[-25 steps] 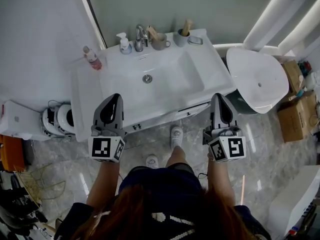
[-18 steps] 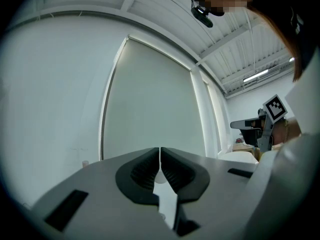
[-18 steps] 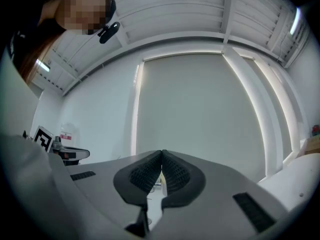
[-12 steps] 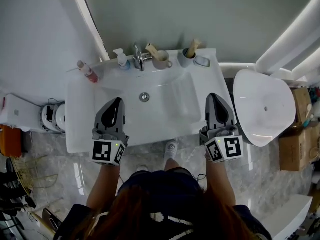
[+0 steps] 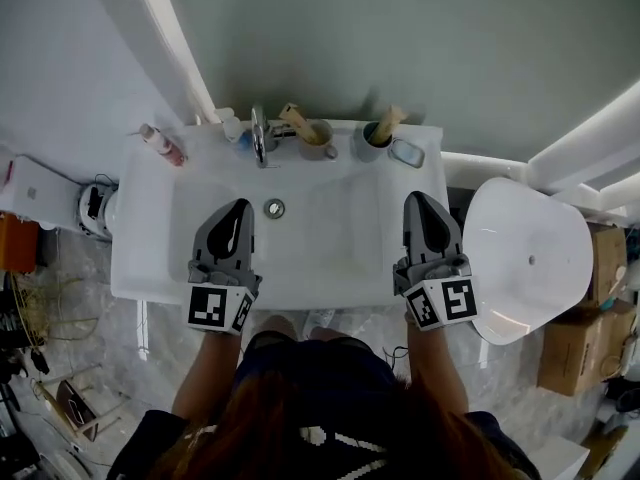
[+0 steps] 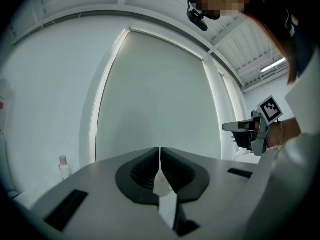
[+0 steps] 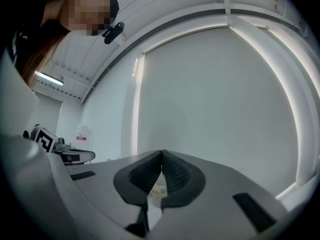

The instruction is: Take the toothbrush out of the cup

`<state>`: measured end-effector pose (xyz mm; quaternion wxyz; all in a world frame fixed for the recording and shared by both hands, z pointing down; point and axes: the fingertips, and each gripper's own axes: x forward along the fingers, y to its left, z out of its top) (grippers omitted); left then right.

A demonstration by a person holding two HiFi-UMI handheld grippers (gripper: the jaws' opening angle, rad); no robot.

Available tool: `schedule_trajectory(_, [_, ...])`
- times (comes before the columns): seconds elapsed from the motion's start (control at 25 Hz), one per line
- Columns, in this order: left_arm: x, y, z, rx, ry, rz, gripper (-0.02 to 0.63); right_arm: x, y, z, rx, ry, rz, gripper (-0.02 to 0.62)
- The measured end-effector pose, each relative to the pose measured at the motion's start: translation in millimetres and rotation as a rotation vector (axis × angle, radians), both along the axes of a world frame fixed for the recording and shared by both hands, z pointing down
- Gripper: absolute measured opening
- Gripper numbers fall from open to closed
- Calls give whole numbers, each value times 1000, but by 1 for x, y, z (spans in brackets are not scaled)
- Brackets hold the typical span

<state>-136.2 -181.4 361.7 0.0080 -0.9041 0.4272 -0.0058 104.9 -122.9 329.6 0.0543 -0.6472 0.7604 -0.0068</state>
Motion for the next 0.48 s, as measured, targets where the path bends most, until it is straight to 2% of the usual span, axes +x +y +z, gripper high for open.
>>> schedule_trajectory(0.28, [7,-16,10,-25,-8,-40,26,3,-25,21,-35,-39,-44,15])
schedule_trajectory(0.48, [5,-31,10,-20,3,-33,26,2,-37,19,-30,-38,-31,15])
